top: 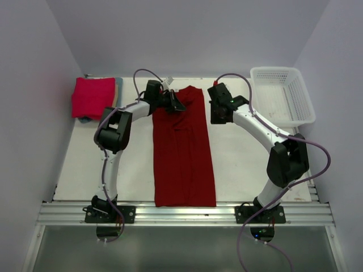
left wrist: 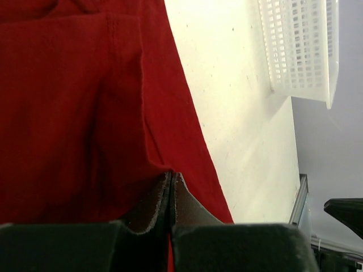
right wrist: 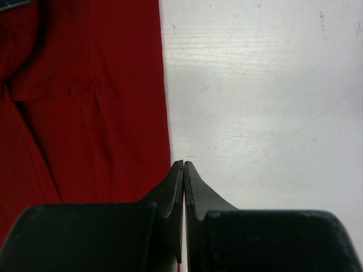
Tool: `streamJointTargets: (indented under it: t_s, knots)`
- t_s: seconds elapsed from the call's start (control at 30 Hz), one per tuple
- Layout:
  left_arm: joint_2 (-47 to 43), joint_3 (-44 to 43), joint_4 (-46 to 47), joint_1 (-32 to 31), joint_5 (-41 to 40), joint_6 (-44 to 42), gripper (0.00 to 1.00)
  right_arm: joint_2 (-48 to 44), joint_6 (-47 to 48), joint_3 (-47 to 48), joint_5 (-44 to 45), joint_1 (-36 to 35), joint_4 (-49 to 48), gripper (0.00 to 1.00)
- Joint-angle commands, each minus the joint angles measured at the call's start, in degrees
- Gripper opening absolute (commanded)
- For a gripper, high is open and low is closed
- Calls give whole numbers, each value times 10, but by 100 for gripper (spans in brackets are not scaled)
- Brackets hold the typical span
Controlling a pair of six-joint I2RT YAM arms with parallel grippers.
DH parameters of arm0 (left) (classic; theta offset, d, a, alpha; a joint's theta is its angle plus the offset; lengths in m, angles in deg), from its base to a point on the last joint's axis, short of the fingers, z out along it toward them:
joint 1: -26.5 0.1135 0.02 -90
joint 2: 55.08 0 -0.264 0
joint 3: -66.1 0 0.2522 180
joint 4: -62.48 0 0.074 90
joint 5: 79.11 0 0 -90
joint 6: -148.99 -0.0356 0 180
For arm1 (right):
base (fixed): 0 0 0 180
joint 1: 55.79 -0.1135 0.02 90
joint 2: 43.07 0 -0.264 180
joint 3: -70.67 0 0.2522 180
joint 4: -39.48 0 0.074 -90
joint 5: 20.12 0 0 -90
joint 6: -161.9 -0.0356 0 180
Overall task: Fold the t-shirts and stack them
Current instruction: Fold the tshirt
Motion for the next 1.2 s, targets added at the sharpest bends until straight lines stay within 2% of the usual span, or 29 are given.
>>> streamJointTargets:
  t_s: [0.0,0.3,0.37,0.4,0.47,0.5,0.6,0.67,0.7,0.93,1.03,1.07,1.13,1.17]
  knots:
    - [11,-18,-6,-11,15,-2,0,-29,2,-3,-1,5,-15,0]
    - [11,3,1,-40,21,-2,0,-23,2,3,-8,7,-16,0]
    - [6,9,17,-45,24,3,11,-20,2,4,-10,6,-16,0]
    - [4,14,27,-46,27,6,23,-20,1,4,-11,6,-16,0]
    - [-4,18,34,-47,28,6,37,-19,1,3,-10,7,-16,0]
    - [-8,22,34,-47,29,7,49,-19,3,3,-10,7,-16,0]
    - [-23,27,24,-47,22,-3,68,-17,2,4,-10,7,-16,0]
    - [-48,31,13,-47,11,-13,72,-16,3,6,-12,7,-16,2]
    - [-59,38,2,-47,-5,-19,77,-16,3,7,-12,7,-15,3]
    - [-215,88,-38,-43,-115,-89,81,-27,5,-2,-18,6,-21,4]
    - [-287,141,-63,-43,-152,-106,82,-36,6,-17,-57,9,-31,6]
    - [-305,182,-70,-42,-162,-106,80,-39,3,-25,-72,9,-42,6]
    - [-358,235,-75,-42,-174,-104,66,-58,-3,-63,-130,9,-54,6]
    - [-377,262,-77,-42,-174,-100,55,-68,-10,-81,-148,9,-76,5]
